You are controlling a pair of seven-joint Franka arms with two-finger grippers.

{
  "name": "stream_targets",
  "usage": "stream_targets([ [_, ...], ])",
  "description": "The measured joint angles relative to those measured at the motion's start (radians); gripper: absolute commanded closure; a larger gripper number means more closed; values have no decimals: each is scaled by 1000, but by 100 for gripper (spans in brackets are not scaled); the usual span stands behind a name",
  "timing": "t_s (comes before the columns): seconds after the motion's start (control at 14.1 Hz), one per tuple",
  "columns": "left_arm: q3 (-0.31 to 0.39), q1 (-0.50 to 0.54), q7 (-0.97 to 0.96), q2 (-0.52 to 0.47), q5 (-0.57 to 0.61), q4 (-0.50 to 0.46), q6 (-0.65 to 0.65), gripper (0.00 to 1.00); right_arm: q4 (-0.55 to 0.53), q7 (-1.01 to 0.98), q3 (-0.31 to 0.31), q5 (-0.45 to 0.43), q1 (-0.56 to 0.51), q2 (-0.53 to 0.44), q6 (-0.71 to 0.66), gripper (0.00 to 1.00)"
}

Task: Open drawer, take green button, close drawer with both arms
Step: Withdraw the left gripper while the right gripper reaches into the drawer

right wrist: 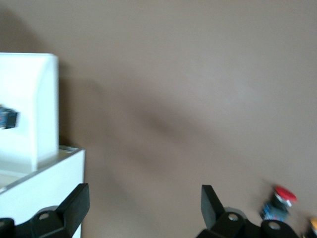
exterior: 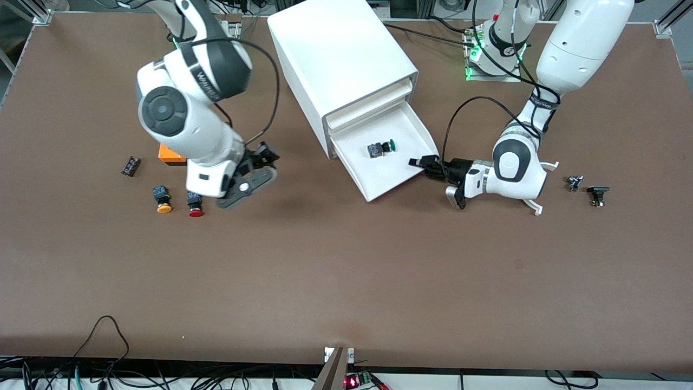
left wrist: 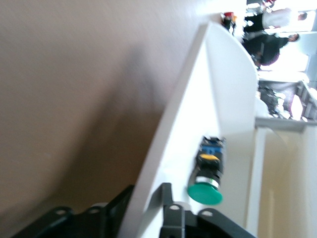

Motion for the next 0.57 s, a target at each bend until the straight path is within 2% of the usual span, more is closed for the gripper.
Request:
stream_targets([
  [0.14, 4, 5, -3, -16, 0, 15, 29, 0, 66, -82, 52, 0, 21, 52, 27, 0],
  [0.28, 6, 29, -13, -63, 0, 16, 76, 0, 115, -169, 77, 0, 59, 110, 78, 0],
  [0.43, 9, 99, -24, -132, 0, 1, 148, 0, 150, -210, 93, 0, 109, 165, 103, 0],
  [0.57, 13, 212, -25, -205, 1, -28, 157, 0, 173, -256, 96, -6, 173, 210, 133, 0],
])
